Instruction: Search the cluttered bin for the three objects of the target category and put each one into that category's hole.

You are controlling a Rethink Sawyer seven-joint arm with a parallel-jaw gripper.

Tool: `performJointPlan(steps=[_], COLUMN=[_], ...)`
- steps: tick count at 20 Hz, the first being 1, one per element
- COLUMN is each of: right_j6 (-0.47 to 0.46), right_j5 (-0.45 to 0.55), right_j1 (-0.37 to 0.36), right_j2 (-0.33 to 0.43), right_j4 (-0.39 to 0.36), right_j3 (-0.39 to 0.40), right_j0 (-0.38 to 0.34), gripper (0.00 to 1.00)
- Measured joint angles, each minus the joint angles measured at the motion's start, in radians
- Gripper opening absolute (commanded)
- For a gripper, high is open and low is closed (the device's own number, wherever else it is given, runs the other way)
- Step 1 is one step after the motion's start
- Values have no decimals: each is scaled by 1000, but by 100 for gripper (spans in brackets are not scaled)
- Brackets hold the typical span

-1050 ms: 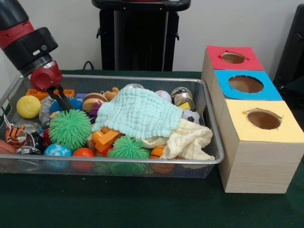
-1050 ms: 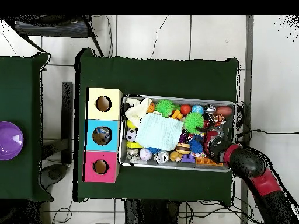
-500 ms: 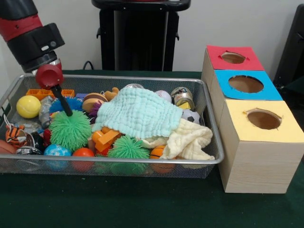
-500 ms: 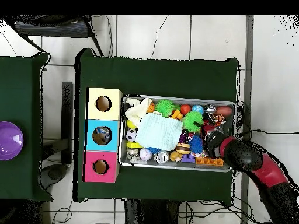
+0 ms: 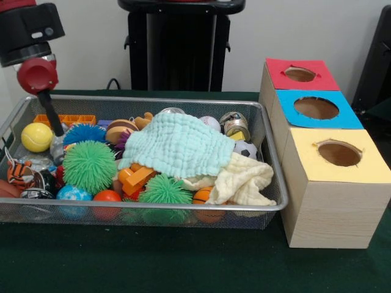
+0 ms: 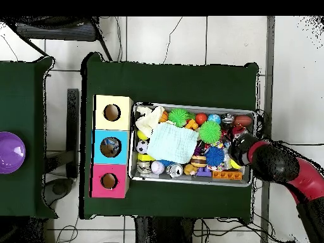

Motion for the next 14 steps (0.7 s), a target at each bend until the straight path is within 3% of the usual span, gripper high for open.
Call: performJointPlan(steps=[4, 14], right_j6=[0, 0], right_j5=[4, 13], right_j1=[-3, 156], right_j2=[-6, -74], right_j4=[1, -2], right_j3=[-38, -199], right_j0=[7, 8], gripper=[100, 100])
